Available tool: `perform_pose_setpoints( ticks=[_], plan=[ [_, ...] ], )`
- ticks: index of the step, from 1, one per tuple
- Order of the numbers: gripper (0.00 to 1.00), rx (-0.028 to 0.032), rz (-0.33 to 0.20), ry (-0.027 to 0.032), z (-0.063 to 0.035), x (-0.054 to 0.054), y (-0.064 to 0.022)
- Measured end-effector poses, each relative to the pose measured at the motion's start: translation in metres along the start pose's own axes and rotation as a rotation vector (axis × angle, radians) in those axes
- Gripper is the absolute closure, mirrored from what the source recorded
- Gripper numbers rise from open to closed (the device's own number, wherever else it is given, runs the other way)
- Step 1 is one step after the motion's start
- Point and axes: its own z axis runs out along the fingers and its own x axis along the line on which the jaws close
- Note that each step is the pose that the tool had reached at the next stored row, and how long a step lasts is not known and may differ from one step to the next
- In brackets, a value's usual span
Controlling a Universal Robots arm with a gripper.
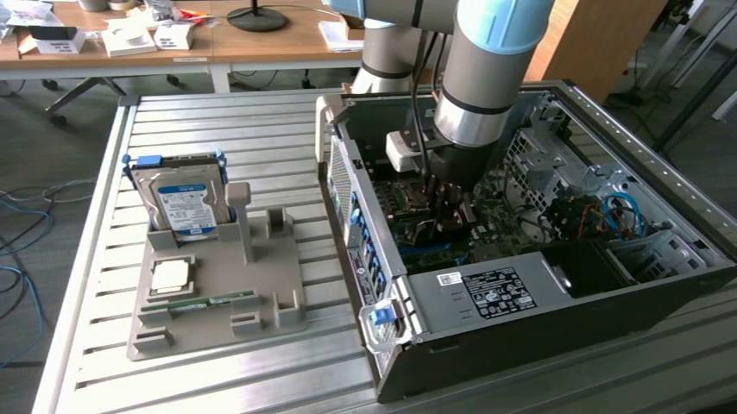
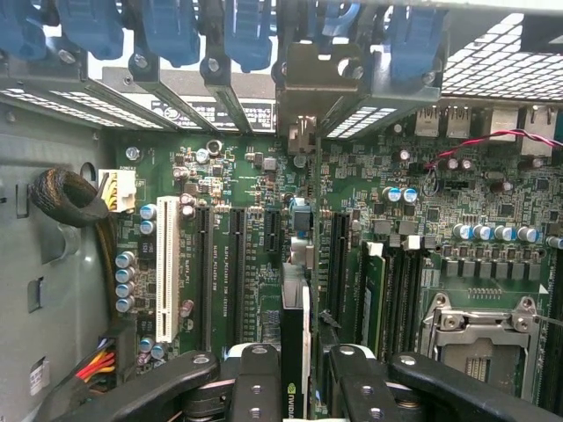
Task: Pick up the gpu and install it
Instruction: 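Insert the gpu into the slot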
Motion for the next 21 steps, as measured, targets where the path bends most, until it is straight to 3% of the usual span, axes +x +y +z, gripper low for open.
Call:
perform_pose_setpoints(
  ticks=[10,12,13,21],
  plan=[
    [0.74,-0.0002,0.000,-0.0003,0.0001,-0.0002,0.0004],
    [0.73,0.0003,0.000,-0.0008,0.0004,-0.0002,0.0004],
    [0.67,0.0002,0.000,-0.0005,0.0003,-0.0002,0.0003],
    [0.67,-0.0001,0.000,0.0000,-0.0005,-0.0001,0.0003]
  ],
)
